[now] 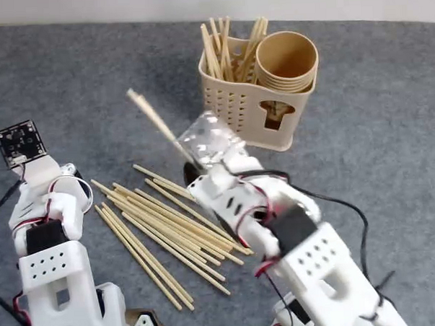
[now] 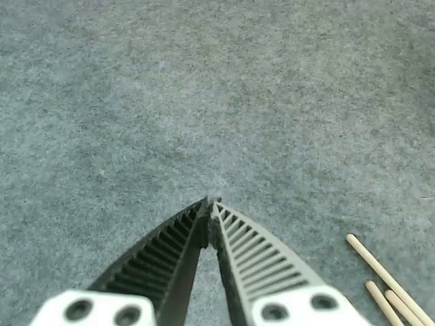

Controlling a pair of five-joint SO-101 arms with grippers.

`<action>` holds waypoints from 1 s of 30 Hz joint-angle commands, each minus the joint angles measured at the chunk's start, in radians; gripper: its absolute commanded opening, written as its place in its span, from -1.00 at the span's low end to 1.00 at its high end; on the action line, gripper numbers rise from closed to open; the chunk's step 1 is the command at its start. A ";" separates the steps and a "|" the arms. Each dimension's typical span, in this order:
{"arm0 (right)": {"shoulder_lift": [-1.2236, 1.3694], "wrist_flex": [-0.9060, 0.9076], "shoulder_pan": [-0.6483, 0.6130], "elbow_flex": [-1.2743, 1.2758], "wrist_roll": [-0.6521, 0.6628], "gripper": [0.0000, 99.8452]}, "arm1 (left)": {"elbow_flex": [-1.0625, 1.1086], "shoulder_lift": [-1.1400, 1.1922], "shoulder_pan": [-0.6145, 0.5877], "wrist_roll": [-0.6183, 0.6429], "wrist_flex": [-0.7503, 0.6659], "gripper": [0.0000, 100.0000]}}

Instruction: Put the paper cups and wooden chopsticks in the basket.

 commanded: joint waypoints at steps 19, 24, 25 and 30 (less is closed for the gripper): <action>-0.127 -0.588 0.058 -0.064 -0.017 -0.99 | -0.012 -0.019 -0.007 0.009 -0.018 -0.94; -0.119 -0.760 0.117 -0.104 -0.023 -0.99 | -0.012 -0.019 -0.007 0.009 -0.018 -0.94; -0.105 -0.791 0.133 -0.111 -0.023 -0.99 | -0.012 -0.019 -0.007 0.009 -0.018 -0.94; 0.016 -0.918 0.188 -0.157 -0.025 -0.99 | -0.012 -0.019 -0.007 0.009 -0.018 -0.94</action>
